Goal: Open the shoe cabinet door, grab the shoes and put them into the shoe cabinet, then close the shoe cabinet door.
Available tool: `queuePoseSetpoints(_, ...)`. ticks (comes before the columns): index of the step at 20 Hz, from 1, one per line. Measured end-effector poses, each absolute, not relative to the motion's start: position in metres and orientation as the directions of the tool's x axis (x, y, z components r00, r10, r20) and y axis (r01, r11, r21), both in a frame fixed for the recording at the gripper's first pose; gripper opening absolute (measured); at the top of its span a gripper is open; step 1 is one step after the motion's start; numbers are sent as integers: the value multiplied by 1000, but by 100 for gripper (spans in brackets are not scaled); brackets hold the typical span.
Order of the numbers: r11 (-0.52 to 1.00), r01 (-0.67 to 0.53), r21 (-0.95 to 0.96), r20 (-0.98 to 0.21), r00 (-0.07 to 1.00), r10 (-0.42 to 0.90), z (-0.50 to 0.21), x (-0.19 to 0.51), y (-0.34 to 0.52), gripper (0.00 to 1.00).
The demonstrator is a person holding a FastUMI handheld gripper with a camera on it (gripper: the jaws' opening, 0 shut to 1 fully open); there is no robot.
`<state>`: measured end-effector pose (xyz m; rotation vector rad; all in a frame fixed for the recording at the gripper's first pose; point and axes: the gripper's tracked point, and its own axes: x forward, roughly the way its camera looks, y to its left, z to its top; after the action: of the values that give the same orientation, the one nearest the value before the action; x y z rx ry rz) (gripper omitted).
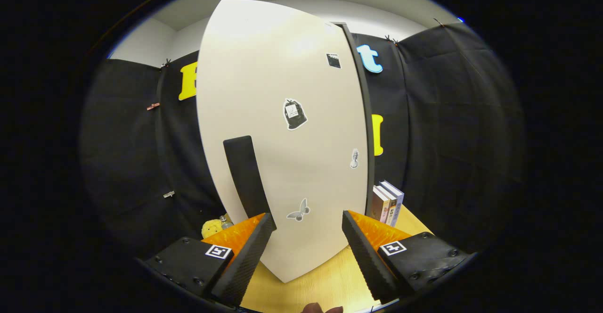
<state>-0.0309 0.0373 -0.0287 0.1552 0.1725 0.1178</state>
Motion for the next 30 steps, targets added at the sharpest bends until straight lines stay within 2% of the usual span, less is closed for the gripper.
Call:
queuePoseSetpoints(8, 979, -131, 158, -148, 977, 154, -25, -21, 59, 98)
queuePoseSetpoints(18, 989, -143, 46, -97, 984, 147, -9, -26, 65, 98)
queuePoseSetpoints(30, 989, -138, 57, -97, 985, 143, -9, -27, 61, 98)
